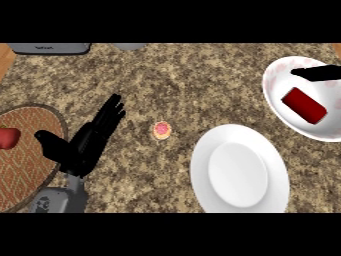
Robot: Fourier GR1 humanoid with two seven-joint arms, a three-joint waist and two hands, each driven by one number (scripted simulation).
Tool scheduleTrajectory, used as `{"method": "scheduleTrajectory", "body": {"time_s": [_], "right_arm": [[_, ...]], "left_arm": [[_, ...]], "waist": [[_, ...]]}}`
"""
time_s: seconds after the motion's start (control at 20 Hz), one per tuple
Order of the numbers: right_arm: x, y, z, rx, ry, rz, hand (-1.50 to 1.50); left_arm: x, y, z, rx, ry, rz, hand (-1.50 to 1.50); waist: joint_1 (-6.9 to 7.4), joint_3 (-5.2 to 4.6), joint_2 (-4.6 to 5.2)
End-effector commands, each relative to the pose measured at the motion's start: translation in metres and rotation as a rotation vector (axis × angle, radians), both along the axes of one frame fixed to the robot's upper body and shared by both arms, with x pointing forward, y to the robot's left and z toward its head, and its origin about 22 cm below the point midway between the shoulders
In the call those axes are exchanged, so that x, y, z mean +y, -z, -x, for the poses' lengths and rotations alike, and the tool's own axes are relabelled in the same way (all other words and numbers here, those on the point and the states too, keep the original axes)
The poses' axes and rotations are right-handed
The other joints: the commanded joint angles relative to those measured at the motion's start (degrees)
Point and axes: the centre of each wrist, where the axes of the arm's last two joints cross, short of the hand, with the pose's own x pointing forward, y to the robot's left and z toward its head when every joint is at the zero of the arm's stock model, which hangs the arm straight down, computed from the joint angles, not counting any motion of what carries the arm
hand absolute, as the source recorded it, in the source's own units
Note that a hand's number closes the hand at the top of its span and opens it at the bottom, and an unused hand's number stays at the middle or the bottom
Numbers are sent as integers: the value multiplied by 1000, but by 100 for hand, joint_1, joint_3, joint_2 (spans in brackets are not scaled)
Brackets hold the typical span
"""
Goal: Pick the can from the plate and place it in the bowl
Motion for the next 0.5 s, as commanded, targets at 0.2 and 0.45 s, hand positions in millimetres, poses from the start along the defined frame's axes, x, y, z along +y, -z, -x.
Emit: {"method": "scheduleTrajectory", "body": {"time_s": [0.2,0.45], "right_arm": [[-44,7,39,-321,-153,-269,-150],[-64,26,90,-365,-231,-364,-150]], "left_arm": [[5,5,3,5,-32,-15,0],[6,7,12,14,-76,0,0]], "waist": [[-276,-23,-95],[-430,-33,-161]]}}
